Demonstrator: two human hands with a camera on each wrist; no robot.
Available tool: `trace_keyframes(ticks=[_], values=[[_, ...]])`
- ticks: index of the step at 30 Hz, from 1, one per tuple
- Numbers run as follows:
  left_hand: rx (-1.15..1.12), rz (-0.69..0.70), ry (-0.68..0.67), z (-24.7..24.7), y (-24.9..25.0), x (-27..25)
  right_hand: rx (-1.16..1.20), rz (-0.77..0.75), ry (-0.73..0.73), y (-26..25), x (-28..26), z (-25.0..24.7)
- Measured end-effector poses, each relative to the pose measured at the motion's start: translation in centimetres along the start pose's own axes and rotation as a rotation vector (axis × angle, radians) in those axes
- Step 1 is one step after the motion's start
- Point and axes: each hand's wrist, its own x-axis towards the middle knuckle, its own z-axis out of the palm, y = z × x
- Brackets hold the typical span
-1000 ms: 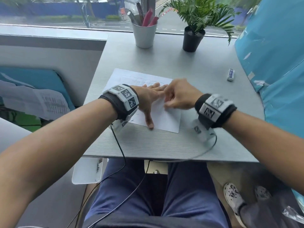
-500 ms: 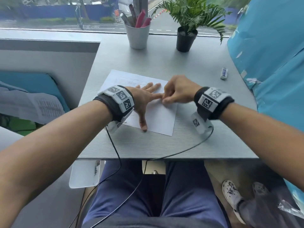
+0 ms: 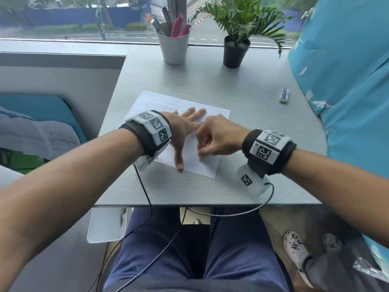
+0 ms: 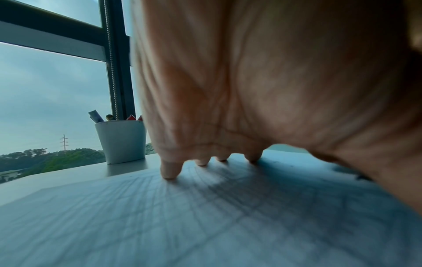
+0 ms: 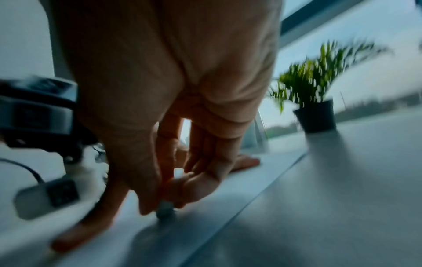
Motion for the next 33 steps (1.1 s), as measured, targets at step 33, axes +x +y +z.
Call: trace_keyframes(ticks=[33], values=[[-0.177,0.036,0.131,0.6,-0.3,0.5,0.021,0.059,0.048,-1.2,0.6,0.2]])
